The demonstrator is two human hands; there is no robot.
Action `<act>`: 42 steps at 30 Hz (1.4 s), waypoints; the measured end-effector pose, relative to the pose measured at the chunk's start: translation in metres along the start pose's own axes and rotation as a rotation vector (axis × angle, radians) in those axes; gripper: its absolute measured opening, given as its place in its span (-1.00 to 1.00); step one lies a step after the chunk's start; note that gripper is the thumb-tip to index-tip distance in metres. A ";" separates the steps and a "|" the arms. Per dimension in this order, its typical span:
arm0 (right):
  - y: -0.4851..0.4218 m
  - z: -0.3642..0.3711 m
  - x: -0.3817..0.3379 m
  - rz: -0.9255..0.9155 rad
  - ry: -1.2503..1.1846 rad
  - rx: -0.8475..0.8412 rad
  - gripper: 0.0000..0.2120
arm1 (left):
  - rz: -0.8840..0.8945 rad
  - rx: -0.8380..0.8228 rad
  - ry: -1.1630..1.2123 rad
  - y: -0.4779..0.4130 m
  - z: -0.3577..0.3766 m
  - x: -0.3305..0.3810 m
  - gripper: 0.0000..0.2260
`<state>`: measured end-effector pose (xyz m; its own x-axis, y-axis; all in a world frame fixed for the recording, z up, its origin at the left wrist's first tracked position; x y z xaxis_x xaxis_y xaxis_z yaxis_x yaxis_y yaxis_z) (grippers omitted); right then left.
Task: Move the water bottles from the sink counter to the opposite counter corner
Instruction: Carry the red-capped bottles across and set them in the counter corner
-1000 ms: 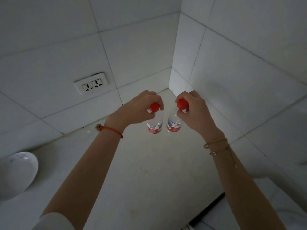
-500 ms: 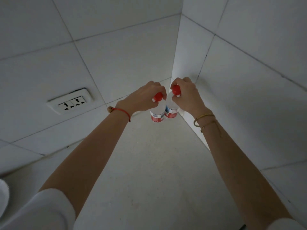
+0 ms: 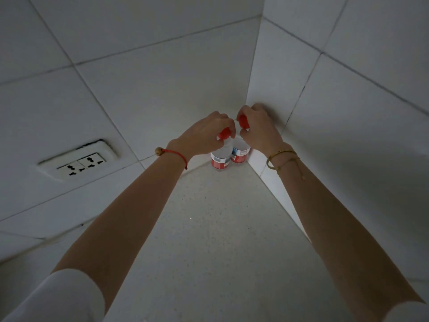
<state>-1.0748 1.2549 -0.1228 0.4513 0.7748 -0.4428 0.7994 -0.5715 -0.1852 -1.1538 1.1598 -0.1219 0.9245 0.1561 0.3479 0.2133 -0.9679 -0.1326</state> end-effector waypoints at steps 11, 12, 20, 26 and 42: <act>-0.007 0.003 -0.009 0.022 0.032 0.064 -0.65 | -0.018 0.120 -0.081 -0.001 -0.004 -0.009 -0.77; -0.007 0.002 -0.009 0.027 0.023 0.061 -0.63 | -0.023 0.130 -0.087 -0.001 -0.003 -0.009 -0.75; 0.011 -0.013 -0.011 0.038 0.056 0.053 -0.50 | -0.066 0.107 -0.095 0.012 0.001 0.002 -0.52; 0.048 -0.031 -0.021 -0.043 0.074 0.065 -0.55 | -0.086 0.131 -0.090 0.039 -0.004 0.016 -0.42; 0.186 -0.063 -0.077 -0.096 -0.003 -0.027 -0.45 | -0.238 0.212 0.035 0.201 -0.039 0.088 -0.41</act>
<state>-0.9355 1.1057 -0.0677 0.3712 0.8245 -0.4271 0.8493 -0.4874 -0.2026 -1.0421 0.9708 -0.0819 0.8299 0.3630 0.4236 0.4870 -0.8418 -0.2328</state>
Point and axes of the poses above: each hand's wrist, its own y-axis away from the middle knuckle, its own z-axis out of the palm, x = y × z, the point moved 6 cm from there along -y, towards the middle knuckle, and after that the axes turned 3 degrees about x, right-handed, at the moved point
